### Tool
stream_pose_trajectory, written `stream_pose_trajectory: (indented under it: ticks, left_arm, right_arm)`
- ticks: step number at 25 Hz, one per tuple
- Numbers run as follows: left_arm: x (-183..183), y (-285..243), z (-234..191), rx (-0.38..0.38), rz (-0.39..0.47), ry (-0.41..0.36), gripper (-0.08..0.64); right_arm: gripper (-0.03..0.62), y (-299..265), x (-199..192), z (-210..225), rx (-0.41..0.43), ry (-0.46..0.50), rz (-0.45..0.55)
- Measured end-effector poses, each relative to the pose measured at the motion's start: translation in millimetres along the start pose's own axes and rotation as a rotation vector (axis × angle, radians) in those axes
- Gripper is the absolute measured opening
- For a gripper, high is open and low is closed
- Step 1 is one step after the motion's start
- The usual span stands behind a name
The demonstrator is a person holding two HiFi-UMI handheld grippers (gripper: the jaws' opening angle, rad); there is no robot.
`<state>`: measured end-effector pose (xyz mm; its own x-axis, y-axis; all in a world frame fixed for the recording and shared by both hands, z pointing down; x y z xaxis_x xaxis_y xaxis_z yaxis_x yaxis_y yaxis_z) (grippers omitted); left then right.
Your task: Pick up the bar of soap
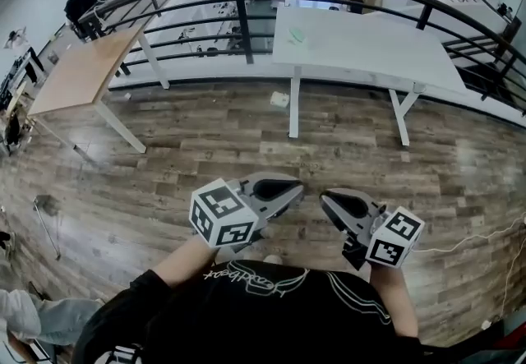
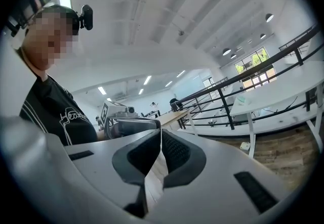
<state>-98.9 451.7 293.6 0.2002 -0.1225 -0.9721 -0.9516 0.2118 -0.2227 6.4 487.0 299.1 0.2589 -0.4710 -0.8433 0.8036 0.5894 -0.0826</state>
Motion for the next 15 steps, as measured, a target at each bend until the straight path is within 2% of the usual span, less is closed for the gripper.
stream_pose_trajectory:
  ticks: [5,10,15]
  left_arm:
    - [-3.4,31.5,-39.6,-0.018,0.032,0.003,0.005]
    - [-12.4,49.3,-69.8,-0.022,0.046,0.04,0.005]
    - [-15.6,50.8,-84.6,-0.025,0.043,0.017,0.005]
  right_arm:
    - [0.015,-45.4,6.1,-1.4,0.013,0.001,0.017]
    - [0.015,-76.1,7.8,2.4,-0.007,-0.004,0.004]
    - [0.015,-92.7,11.9,13.5,-0.008,-0.013,0.007]
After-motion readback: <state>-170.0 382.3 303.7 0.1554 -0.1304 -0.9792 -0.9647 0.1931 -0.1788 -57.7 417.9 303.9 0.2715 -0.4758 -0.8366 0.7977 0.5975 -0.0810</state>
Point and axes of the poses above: the fingertips, and each gripper's own axes: y backward along the fingers, z to its right, x out of its top, the point moved 4 cm from there along y, backward along the fingers, and after that the axes turned 11 degrees about -y, right-handed, at the moved point
